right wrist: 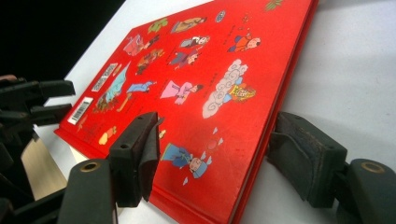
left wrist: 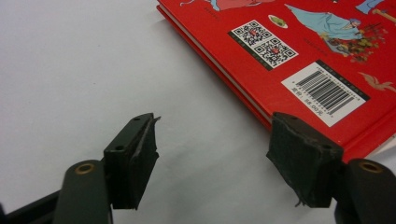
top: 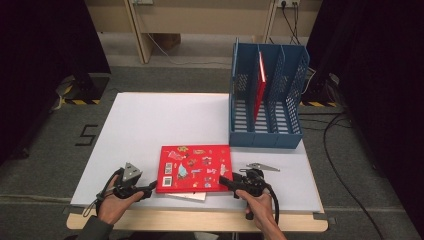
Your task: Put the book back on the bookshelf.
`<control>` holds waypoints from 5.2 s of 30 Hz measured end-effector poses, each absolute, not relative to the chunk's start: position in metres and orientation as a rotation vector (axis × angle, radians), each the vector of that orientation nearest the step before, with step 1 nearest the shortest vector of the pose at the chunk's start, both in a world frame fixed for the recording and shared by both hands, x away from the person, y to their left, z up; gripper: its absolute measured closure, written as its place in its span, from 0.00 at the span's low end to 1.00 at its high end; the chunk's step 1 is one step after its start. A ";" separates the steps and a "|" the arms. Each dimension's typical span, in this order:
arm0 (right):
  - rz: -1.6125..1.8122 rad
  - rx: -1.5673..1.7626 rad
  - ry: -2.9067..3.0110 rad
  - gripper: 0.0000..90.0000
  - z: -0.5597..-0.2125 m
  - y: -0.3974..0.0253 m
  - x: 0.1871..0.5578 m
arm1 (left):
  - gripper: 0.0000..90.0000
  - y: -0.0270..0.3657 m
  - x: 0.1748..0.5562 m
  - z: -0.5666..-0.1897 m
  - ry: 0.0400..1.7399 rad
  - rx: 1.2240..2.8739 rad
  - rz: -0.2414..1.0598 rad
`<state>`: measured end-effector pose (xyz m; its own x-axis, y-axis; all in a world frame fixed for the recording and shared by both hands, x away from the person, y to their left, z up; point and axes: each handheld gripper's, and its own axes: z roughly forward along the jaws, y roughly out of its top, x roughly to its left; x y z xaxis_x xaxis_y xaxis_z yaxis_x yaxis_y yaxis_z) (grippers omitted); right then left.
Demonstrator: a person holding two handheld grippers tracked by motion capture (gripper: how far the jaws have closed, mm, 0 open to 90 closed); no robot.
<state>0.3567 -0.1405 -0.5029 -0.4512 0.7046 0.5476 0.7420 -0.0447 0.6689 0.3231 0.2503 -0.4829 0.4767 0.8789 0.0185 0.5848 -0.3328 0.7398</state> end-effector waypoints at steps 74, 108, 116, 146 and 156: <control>-2.242 -1.208 -2.405 0.89 -0.380 -0.123 0.360 | 0.20 0.266 0.335 -0.489 1.251 2.039 0.553; -2.177 -1.146 -2.470 0.85 -0.403 -0.084 0.364 | 0.19 0.270 0.338 -0.495 1.281 2.061 0.530; -2.174 -1.132 -2.484 0.84 -0.414 -0.077 0.367 | 0.19 0.270 0.339 -0.496 1.281 2.064 0.527; -2.183 -1.134 -2.473 0.83 -0.445 -0.061 0.374 | 0.18 0.270 0.339 -0.496 1.283 2.062 0.524; -2.181 -1.155 -2.466 0.84 -0.451 -0.062 0.377 | 0.18 0.270 0.339 -0.496 1.286 2.061 0.522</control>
